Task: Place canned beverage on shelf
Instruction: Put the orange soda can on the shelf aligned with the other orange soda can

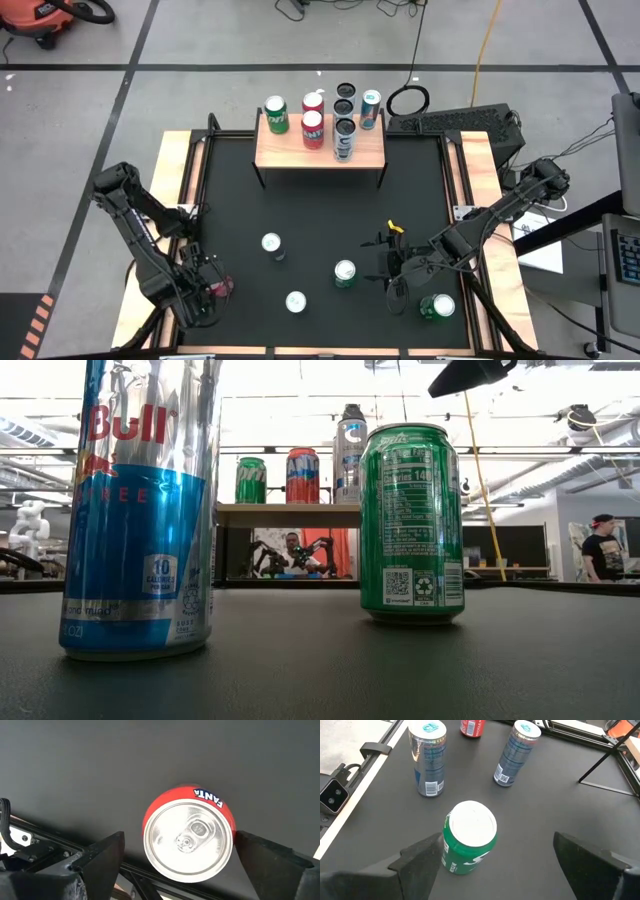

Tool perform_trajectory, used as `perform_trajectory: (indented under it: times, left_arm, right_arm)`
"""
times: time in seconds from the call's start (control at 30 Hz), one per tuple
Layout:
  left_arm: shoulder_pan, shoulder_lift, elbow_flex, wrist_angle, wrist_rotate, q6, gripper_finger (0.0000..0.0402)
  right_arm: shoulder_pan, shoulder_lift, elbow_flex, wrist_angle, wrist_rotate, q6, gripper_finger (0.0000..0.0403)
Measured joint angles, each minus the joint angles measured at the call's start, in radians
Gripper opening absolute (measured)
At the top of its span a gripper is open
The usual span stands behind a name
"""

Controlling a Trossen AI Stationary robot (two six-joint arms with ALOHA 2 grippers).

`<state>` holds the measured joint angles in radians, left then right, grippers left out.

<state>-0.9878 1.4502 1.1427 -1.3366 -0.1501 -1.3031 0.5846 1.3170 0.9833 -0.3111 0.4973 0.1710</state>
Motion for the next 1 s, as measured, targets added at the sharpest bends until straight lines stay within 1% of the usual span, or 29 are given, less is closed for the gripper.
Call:
perform_trajectory:
  times: [0.17,0.33,0.47,0.57,0.8,0.87,1.0]
  left_arm:
    - [0.000,0.000,-0.003,0.031,0.000,-0.023,0.0366]
    - [0.000,-0.027,-0.078,0.119,0.006,-0.023,0.0366]
    - [0.000,-0.028,-0.105,0.124,0.020,-0.023,0.0363]
    - [0.000,-0.028,-0.105,0.128,0.021,-0.018,0.0347]
    - [0.000,-0.029,-0.105,0.140,0.022,-0.025,0.0287]
    - [0.000,-0.029,-0.105,0.146,0.022,-0.027,0.0281]
    - [0.000,-0.029,-0.105,0.150,0.021,-0.073,0.0281]
  right_arm:
    - [0.000,0.000,0.000,0.012,0.000,0.000,0.0357]
    - [0.000,0.000,0.000,0.031,0.000,-0.012,0.0357]
    - [0.000,0.000,0.000,0.036,0.000,-0.017,0.0357]
    - [0.000,0.000,0.000,0.038,0.000,-0.018,0.0357]
    - [0.000,0.053,0.000,0.097,0.000,-0.058,0.0357]
    - [0.000,0.078,0.000,0.125,0.000,-0.080,0.0357]
    - [0.000,0.120,0.000,0.186,0.000,-0.112,0.0357]
